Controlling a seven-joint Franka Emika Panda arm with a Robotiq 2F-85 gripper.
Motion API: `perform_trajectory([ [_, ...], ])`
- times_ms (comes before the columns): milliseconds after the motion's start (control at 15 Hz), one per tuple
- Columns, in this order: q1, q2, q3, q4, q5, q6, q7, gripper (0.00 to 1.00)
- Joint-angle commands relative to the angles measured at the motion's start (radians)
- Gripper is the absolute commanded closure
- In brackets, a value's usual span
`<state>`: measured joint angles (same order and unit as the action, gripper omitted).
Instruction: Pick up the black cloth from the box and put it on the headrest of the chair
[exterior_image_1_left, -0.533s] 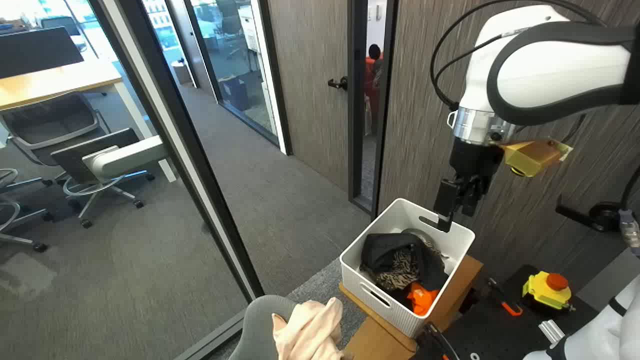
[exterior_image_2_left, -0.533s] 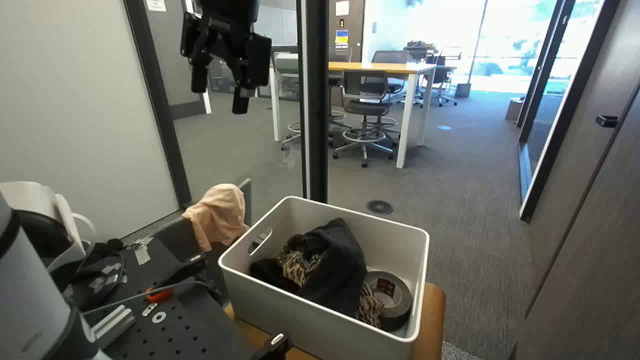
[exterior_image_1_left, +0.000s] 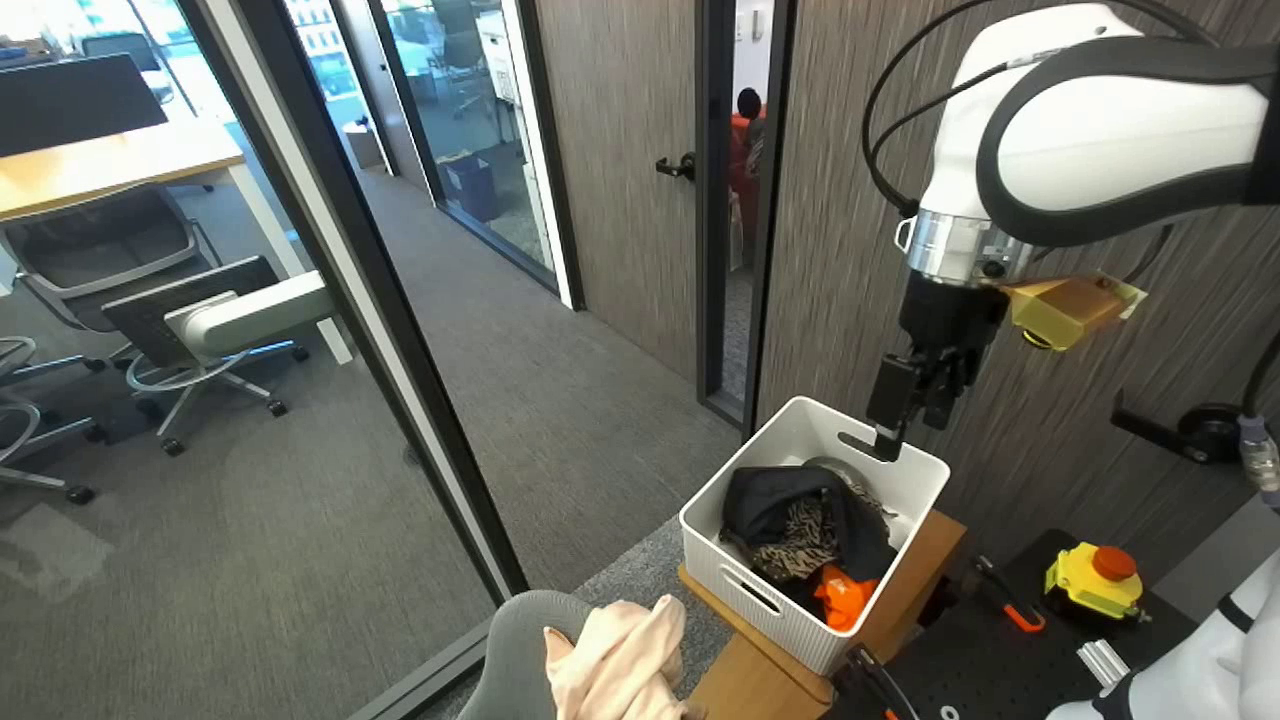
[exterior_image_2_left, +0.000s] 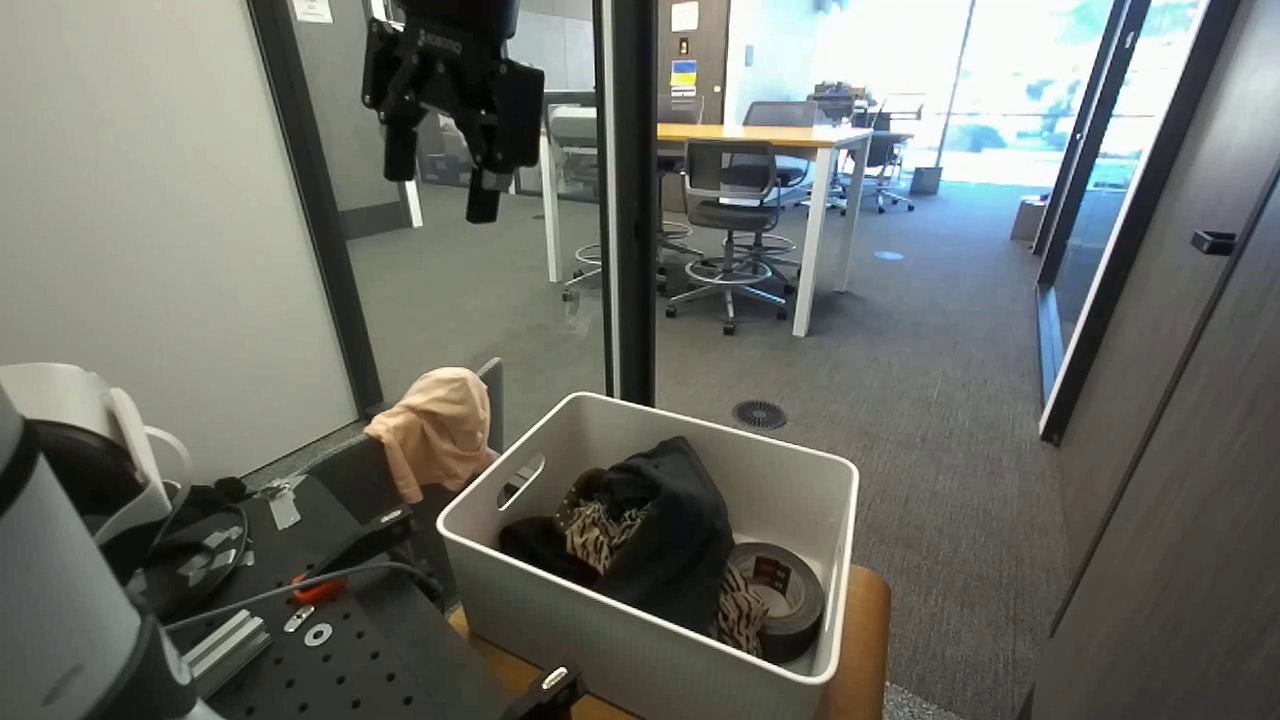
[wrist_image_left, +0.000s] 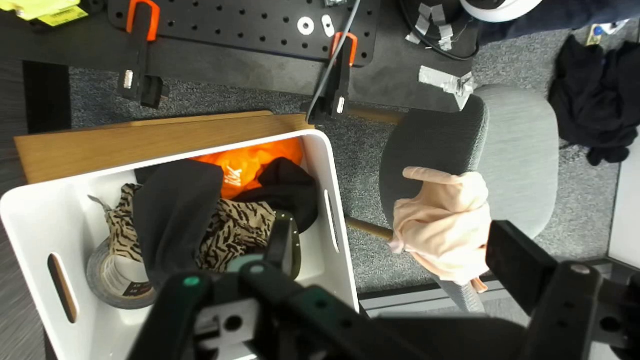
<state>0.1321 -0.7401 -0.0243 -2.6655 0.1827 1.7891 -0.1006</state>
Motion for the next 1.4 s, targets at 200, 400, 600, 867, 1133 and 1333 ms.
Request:
perform_trajectory([
  [200, -0.041, 0.058, 0.012, -0.001, -0.053, 0.051, -0.024, 0.0],
  [400, -0.049, 0.154, -0.014, 0.018, -0.142, 0.109, -0.121, 0.0],
  [600, -0.04, 0.26, -0.049, 0.026, -0.212, 0.224, -0.28, 0.0],
  [867, -0.012, 0.484, -0.118, 0.054, -0.176, 0.468, -0.534, 0.0],
  [1133, -0.015, 0.73, -0.126, 0.135, -0.076, 0.607, -0.789, 0.0],
  [1333, -0.056, 0.905, -0.06, 0.248, -0.059, 0.603, -0.85, 0.0],
])
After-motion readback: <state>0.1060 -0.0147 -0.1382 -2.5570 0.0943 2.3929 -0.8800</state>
